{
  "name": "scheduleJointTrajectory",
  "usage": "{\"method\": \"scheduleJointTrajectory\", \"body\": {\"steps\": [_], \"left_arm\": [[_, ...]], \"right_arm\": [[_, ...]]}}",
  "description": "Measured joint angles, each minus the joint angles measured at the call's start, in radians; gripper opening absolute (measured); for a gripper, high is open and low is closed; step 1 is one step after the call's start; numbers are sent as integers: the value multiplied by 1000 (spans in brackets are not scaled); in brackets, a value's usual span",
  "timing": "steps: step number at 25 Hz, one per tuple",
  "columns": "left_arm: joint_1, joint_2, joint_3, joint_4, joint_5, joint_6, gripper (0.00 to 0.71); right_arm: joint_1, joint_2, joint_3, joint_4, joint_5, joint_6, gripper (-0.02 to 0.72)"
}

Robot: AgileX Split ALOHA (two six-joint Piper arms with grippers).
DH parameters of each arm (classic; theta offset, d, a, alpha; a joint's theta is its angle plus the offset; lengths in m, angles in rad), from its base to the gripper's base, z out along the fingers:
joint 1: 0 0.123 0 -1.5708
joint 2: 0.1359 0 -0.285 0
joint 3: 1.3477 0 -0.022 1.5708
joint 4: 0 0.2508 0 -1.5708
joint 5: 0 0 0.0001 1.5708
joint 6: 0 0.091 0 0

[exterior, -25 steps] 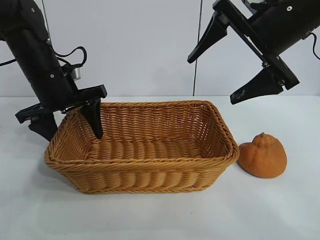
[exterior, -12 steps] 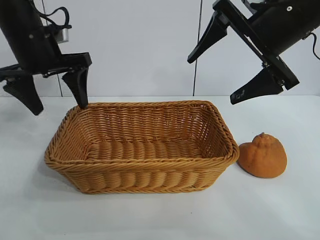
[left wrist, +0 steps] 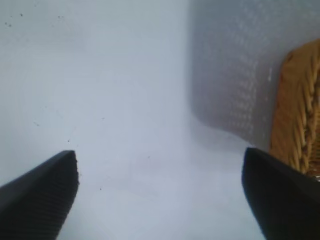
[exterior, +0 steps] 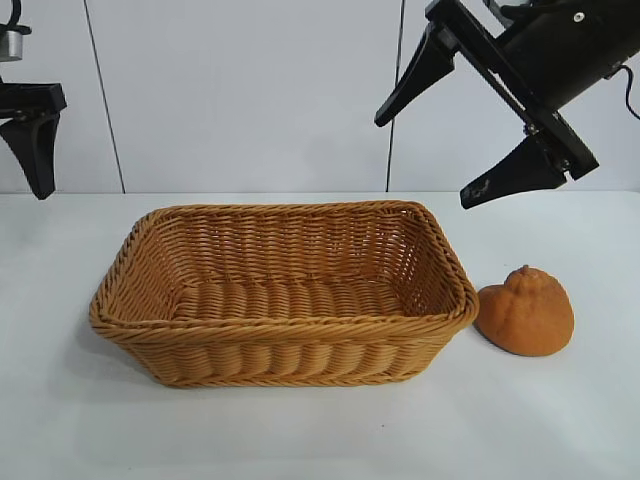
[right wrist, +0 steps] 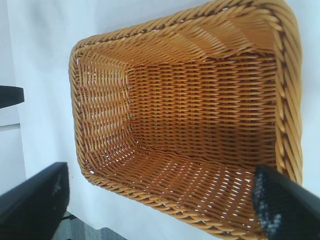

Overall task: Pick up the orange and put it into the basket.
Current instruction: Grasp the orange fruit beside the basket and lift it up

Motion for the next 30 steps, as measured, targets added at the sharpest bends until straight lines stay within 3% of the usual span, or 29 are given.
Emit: {"method": "scheduleJointTrajectory", "body": {"steps": [7, 22, 30], "left_arm": [[0, -160, 75, 0, 5, 18, 633], [0, -866, 717, 0, 7, 57, 633], [0, -1253, 1014, 7, -119, 57, 633]], "right_arm": [[0, 0, 0, 0, 0, 0, 679], [0, 0, 0, -6, 4, 0, 679], [0, 0, 0, -6, 4, 0, 679]]}}
